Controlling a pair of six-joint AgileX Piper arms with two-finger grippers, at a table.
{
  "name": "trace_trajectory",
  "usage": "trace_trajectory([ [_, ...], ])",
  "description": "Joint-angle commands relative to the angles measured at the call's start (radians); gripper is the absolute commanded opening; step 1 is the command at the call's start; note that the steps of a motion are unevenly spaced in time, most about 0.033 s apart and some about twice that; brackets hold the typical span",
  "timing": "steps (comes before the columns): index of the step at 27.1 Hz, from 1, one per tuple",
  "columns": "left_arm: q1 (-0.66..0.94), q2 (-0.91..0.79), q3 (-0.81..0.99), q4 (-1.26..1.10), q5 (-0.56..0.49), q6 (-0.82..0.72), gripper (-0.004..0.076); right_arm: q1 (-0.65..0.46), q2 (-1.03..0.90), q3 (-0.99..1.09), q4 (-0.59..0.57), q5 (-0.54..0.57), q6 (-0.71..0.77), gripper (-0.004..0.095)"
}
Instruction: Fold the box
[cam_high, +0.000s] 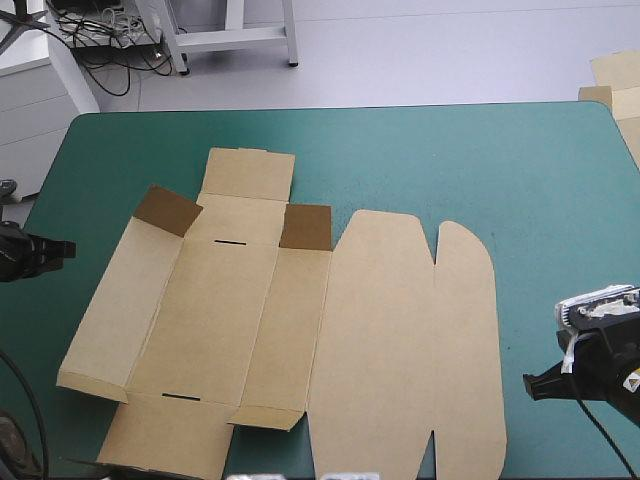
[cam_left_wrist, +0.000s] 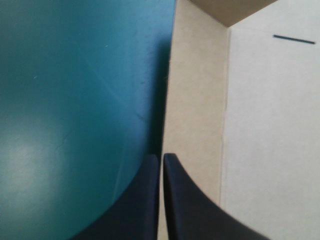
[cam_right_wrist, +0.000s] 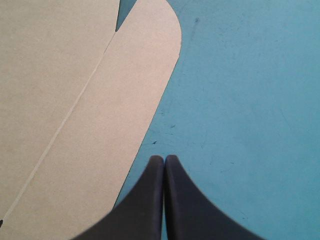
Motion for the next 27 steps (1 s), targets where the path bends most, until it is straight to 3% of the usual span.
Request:
trace_trajectory([
  [1, 0.01, -0.031, -0.03, 0.062, 0.012, -0.01, 0.0013, -0.004, 0.003, -0.022, 0.007, -0.058, -0.008, -0.002],
  [6, 0.01, -0.021, -0.029, 0.087, -0.007, 0.057, 0.0043, -0.004, 0.003, -0.022, 0.006, -0.058, -0.008, -0.002],
  [13, 0.01, 0.079, -0.027, -0.047, 0.055, 0.059, 0.0352, -0.004, 0.003, -0.022, 0.006, -0.064, -0.008, -0.002],
  [16, 0.01, 0.127, -0.022, -0.059, 0.055, 0.059, 0.0426, -0.004, 0.003, -0.022, 0.006, -0.064, -0.008, -0.002],
  [27, 0.01, 0.214, 0.035, -0.059, 0.061, 0.017, 0.046, -0.004, 0.003, -0.022, 0.003, -0.072, -0.008, -0.002],
])
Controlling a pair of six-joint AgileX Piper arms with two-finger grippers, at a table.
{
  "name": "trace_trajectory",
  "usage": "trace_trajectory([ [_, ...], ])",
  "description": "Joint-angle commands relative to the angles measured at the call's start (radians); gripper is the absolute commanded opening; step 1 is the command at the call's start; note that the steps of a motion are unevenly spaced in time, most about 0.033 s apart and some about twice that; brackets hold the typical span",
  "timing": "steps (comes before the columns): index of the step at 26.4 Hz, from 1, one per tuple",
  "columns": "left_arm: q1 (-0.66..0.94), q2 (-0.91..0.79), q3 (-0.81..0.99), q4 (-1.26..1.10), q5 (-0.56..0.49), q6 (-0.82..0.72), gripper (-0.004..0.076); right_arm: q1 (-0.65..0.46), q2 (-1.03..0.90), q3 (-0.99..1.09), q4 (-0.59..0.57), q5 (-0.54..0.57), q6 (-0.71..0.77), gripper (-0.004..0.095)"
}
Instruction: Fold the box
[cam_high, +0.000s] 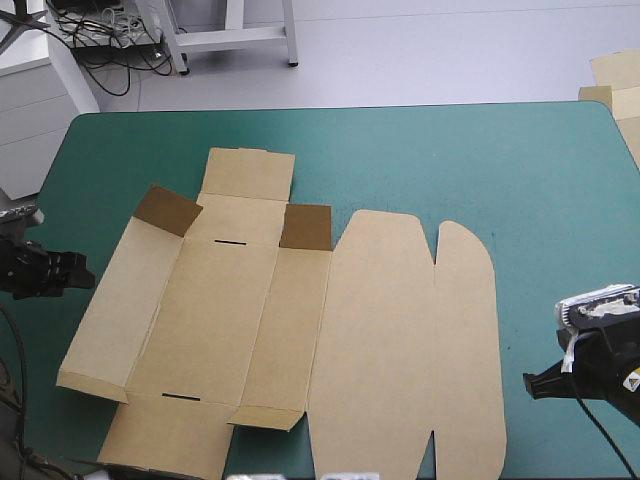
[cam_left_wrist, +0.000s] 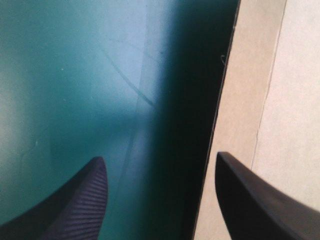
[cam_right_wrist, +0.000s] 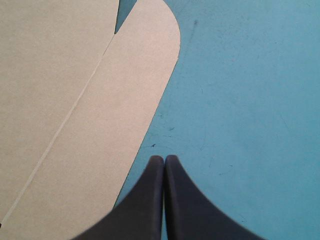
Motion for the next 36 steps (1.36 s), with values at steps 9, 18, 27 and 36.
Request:
trace_trajectory([
  [9, 0.002, -0.049, 0.305, -0.073, 0.073, 0.008, 0.0486, -0.004, 0.003, -0.024, 0.003, -0.066, -0.008, -0.002],
  [18, 0.002, -0.108, 0.324, -0.071, 0.073, 0.006, 0.0453, -0.004, 0.003, -0.024, 0.003, -0.066, -0.008, -0.002],
  [27, 0.002, -0.126, 0.324, -0.079, 0.073, 0.015, 0.0176, -0.004, 0.003, -0.024, 0.003, -0.066, -0.008, -0.002],
  [36, 0.002, -0.126, 0.324, -0.143, 0.073, 0.015, -0.0006, -0.004, 0.003, -0.024, 0.003, -0.066, -0.008, -0.002],
])
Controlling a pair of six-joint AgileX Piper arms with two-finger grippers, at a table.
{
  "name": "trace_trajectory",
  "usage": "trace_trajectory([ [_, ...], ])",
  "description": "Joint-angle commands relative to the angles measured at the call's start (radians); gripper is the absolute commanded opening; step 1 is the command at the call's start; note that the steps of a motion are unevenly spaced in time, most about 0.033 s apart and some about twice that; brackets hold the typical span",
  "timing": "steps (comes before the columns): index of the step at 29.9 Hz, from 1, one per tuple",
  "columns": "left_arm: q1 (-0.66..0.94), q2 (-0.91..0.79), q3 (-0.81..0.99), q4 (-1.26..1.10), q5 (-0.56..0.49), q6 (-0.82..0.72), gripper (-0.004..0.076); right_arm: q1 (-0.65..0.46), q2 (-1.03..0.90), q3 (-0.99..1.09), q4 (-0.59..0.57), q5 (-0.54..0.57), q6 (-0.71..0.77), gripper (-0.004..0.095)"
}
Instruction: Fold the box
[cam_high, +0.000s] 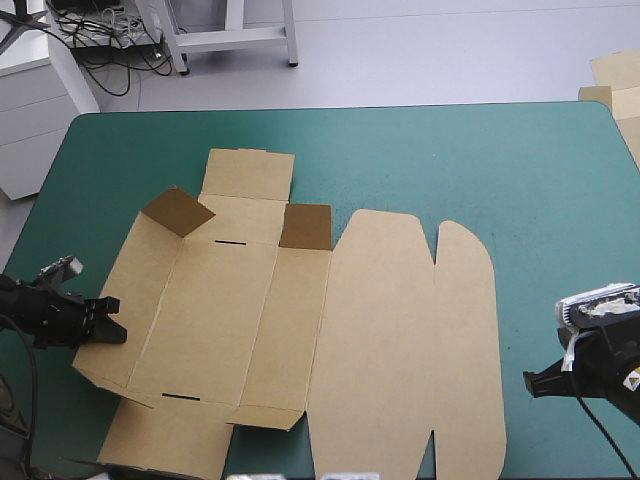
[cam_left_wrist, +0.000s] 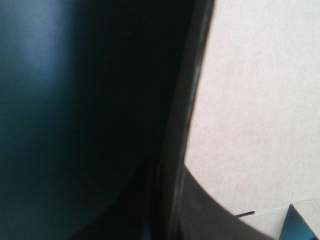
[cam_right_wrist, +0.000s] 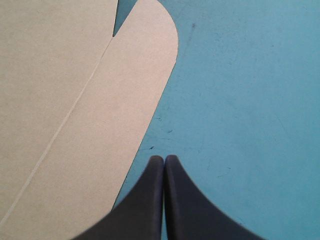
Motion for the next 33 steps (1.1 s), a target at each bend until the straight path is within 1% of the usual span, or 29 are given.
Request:
trace_trajectory([
  [1, -0.004, -0.031, -0.017, -0.069, 0.041, 0.008, -0.0006, -0.004, 0.003, -0.024, 0.006, -0.057, -0.008, -0.002],
  [3, -0.004, -0.031, -0.017, -0.147, 0.041, 0.095, -0.001, -0.004, 0.003, -0.024, 0.006, -0.057, -0.008, -0.002],
  [7, -0.004, -0.031, -0.019, -0.257, 0.041, 0.109, -0.001, -0.004, 0.003, -0.024, 0.006, -0.057, -0.008, -0.002],
  [11, -0.044, -0.031, -0.019, -0.198, 0.04, 0.114, -0.001, -0.004, 0.003, -0.024, 0.006, -0.057, -0.008, -0.002],
  [16, -0.146, -0.031, -0.031, -0.17, 0.023, 0.112, -0.001, -0.004, -0.001, -0.026, 0.001, -0.08, -0.008, -0.002],
  [20, -0.276, -0.031, -0.116, -0.062, 0.014, 0.095, -0.001, -0.004, -0.035, -0.026, -0.006, -0.119, -0.008, -0.002],
  [25, -0.447, -0.031, -0.284, 0.118, -0.046, -0.048, -0.001, -0.004, -0.076, -0.026, -0.008, -0.138, -0.008, -0.002],
  [33, -0.675, -0.031, -0.518, 0.284, -0.131, -0.072, -0.001, -0.004, -0.099, -0.028, -0.055, -0.148, 0.024, -0.002],
])
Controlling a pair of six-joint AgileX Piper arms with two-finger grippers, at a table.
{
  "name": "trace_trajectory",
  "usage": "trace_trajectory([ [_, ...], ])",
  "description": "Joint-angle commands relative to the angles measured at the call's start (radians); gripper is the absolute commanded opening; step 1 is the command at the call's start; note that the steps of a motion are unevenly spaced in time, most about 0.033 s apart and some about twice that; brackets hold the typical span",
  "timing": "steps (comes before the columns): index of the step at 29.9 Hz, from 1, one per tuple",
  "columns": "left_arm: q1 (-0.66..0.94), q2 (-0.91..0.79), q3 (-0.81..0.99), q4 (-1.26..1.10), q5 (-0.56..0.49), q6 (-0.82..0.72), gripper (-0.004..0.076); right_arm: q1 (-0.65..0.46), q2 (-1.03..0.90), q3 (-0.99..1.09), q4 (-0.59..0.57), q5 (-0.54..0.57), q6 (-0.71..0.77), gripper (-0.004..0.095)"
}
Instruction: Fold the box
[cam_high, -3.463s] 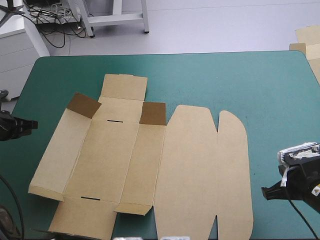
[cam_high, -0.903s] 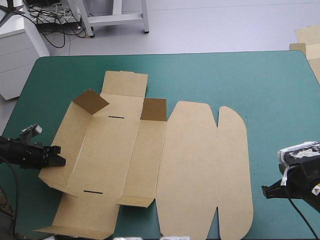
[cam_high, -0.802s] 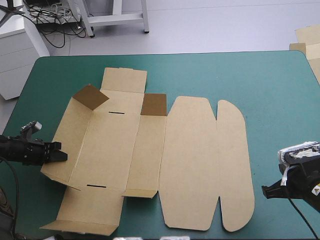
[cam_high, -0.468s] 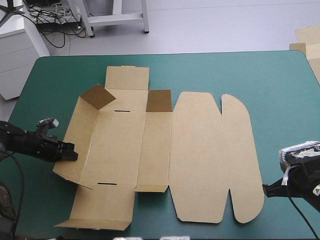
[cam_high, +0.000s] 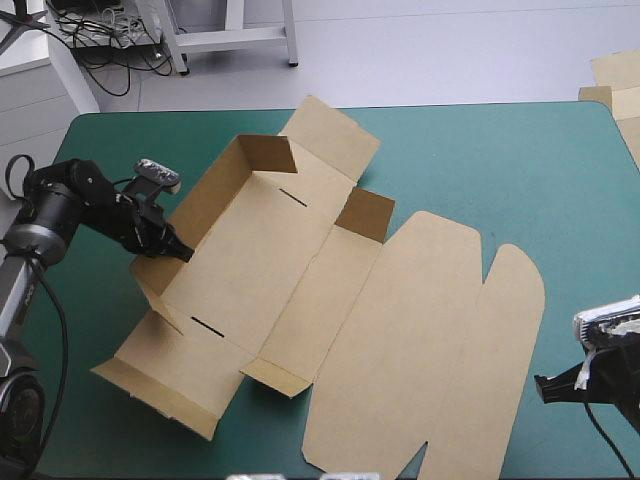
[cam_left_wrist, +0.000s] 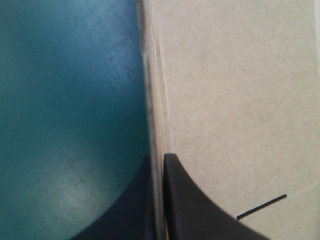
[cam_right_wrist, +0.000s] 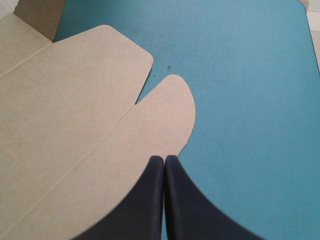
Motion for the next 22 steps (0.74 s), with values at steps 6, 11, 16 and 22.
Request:
trace_trajectory([
  [6, -0.237, -0.036, -0.133, 0.213, -0.194, -0.007, -0.001, -0.004, 0.007, -0.046, -0.018, -0.116, 0.047, -0.002],
  [11, -0.355, -0.025, -0.133, 0.327, -0.304, -0.017, -0.001, -0.004, 0.007, -0.06, -0.018, -0.185, 0.08, -0.002],
  [16, -0.437, -0.006, -0.133, 0.407, -0.35, -0.029, -0.001, -0.004, 0.007, -0.066, -0.009, -0.222, 0.083, -0.002],
  [22, -0.544, -0.002, -0.128, 0.635, -0.456, -0.12, -0.001, -0.004, 0.007, -0.066, 0.041, -0.229, 0.083, -0.002],
])
